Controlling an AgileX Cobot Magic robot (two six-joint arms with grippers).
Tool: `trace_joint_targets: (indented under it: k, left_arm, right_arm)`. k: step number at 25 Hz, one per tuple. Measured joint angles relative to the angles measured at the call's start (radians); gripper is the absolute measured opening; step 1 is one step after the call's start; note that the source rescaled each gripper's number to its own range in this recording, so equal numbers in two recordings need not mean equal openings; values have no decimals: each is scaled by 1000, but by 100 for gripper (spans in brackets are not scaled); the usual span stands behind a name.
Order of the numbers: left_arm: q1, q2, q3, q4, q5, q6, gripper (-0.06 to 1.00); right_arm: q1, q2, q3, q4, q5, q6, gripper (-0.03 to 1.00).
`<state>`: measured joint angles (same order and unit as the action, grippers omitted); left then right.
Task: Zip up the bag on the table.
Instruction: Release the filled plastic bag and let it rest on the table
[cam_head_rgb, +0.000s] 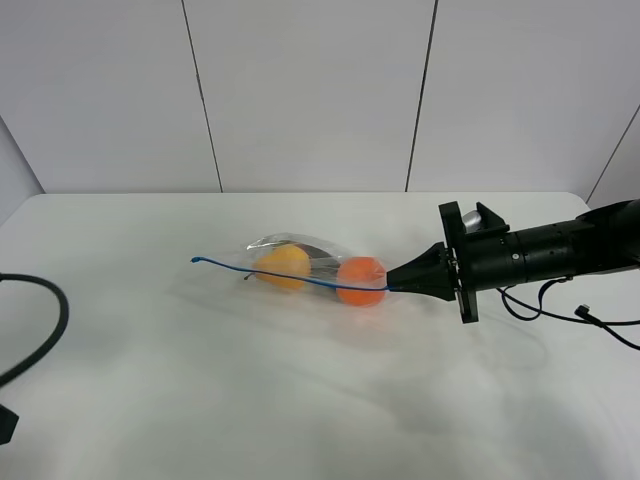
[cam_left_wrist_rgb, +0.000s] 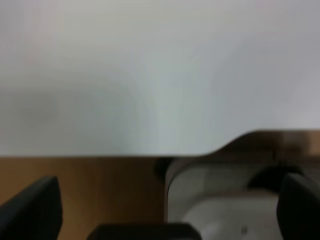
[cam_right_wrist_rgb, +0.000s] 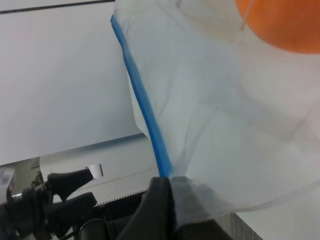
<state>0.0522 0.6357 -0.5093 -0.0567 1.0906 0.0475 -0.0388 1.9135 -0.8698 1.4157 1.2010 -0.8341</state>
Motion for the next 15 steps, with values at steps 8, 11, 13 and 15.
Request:
trace_joint_targets:
  k: [8,11,13,15]
  left_arm:
    - [0,-278,8,0,-22,6,100]
    - [0,-327,8,0,-22,6,100]
    - [-7,-373,8,0,-22,6,100]
    - [-20,-436,8,-1,-22,6,100]
  right_arm:
    - [0,0,0,0,0,0,0]
    - [0,0,0,0,0,0,0]
    - [0,0,0,0,0,-1,0]
    - [0,0,0,0,0,-1,0]
